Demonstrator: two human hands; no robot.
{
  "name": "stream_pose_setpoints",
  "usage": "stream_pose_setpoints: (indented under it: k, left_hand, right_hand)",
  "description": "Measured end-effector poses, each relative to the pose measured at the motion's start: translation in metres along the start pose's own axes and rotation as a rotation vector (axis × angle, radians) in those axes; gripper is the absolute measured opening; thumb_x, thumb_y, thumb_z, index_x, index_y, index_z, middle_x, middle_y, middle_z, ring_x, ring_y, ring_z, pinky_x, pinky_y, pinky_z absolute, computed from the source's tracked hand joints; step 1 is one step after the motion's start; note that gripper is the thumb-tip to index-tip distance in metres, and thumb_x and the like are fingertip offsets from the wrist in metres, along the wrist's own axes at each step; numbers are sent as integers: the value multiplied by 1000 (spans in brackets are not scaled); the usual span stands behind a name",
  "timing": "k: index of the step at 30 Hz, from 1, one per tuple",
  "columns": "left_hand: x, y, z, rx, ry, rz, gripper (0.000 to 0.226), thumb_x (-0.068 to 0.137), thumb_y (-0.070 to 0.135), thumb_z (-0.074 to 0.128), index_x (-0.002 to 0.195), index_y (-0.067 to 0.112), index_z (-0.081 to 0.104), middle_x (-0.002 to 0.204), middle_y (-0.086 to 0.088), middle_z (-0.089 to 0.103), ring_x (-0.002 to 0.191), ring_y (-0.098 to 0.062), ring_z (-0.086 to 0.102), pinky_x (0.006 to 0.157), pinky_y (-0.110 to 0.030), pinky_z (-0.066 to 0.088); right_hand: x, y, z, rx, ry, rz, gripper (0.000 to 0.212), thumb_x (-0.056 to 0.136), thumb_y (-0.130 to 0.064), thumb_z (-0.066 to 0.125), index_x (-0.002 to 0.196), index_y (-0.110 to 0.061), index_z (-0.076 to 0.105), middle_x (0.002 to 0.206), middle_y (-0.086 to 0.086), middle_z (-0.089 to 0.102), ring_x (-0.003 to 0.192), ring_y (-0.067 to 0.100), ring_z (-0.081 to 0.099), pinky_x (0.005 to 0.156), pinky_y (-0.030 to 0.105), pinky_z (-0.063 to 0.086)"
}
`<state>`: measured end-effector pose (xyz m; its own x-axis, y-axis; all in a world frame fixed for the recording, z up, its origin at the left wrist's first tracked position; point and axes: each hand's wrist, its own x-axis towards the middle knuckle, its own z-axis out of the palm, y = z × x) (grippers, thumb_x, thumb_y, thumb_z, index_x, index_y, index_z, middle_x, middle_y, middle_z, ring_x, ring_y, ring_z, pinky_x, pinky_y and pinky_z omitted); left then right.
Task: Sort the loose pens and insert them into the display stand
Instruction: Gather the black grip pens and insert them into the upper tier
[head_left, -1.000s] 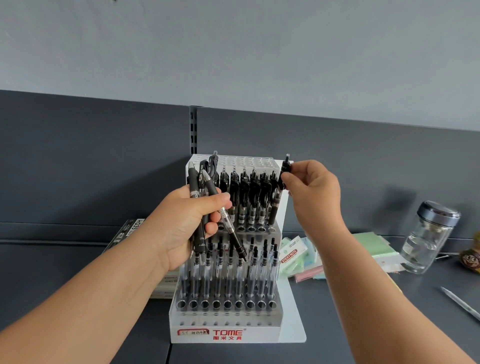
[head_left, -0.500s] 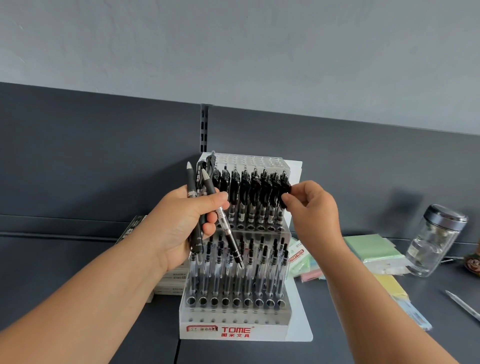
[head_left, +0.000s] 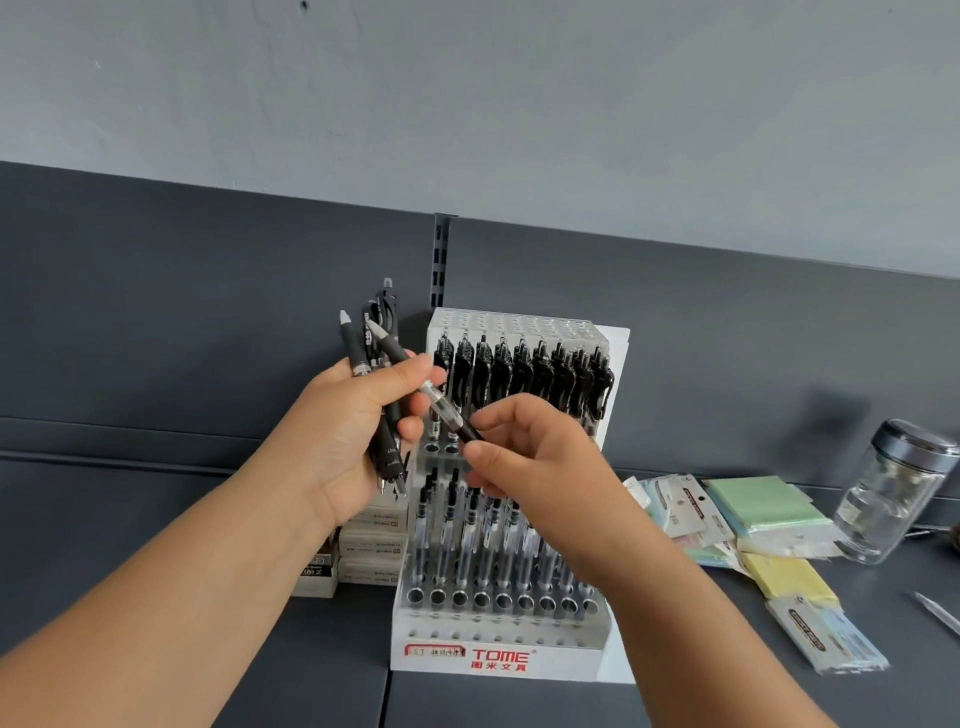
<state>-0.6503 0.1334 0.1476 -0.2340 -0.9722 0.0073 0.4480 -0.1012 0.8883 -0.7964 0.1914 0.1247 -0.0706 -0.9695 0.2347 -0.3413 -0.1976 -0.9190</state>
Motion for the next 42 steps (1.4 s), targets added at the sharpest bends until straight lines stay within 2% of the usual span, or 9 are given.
stream_pose_setpoints:
  k: [3,8,13,15,20,25,29,35,42]
  left_hand:
    - [-1,4,-8,-68,30,26,6,83,7,66,84,9,60,79,-6,69,56,-7,52,40,-14,38]
    - [2,8,-25,-139,142,40,13,86,3,63,80,13,57,76,-5,64,55,-8,50,38,-14,37]
    - [1,-5,-38,-21,172,-79,12,83,7,68,86,11,57,75,-8,63,49,-7,49,37,-15,38]
    - [-1,-12,-37,21,157,-127,14,82,9,69,90,8,58,76,-10,66,47,-6,48,36,-15,38]
    - [-5,-18,-35,98,84,-194,12,87,13,66,95,6,60,76,-11,67,48,-8,47,36,-16,38]
    - [-5,-11,-43,73,81,-230,10,93,9,51,95,3,59,79,-13,66,50,-14,50,36,-19,38]
    - [-5,-10,-52,104,70,-206,13,94,9,51,101,3,60,74,-11,64,52,-15,54,41,-23,44]
    - [-7,-10,-60,161,10,-177,13,96,16,54,104,10,62,74,-7,64,56,-16,59,53,-32,55]
    - [-9,-11,-65,253,-9,-126,14,95,16,55,103,12,65,72,-3,70,60,-12,59,50,-25,48]
  right_hand:
    - [4,-2,3,30,43,0,15,89,-5,60,89,-20,64,72,-6,69,68,8,65,70,27,54]
    - [9,0,1,91,135,47,14,91,-6,58,91,-17,67,69,-1,69,69,14,65,68,30,56]
    - [18,-9,-4,784,140,48,18,84,11,55,88,-5,62,72,6,66,66,14,65,65,20,56]
    - [22,-11,-3,898,130,12,19,84,11,53,83,-7,57,72,7,63,64,14,65,63,20,56]
    - [27,-15,7,665,205,-39,15,92,-7,57,78,-14,58,74,1,66,67,12,61,64,23,52]
    - [36,-29,4,257,420,-181,12,94,-13,57,84,-17,63,75,-5,68,74,13,65,75,29,57]
    - [47,-31,12,20,465,-229,10,93,-15,58,86,-21,61,80,-4,68,79,18,67,78,36,58]
    - [58,-24,30,-71,438,-216,8,93,-18,58,88,-24,62,82,0,68,82,24,66,79,43,56]
    - [63,-21,34,-91,466,-218,11,93,-17,58,86,-24,61,81,1,67,80,25,65,77,41,57]
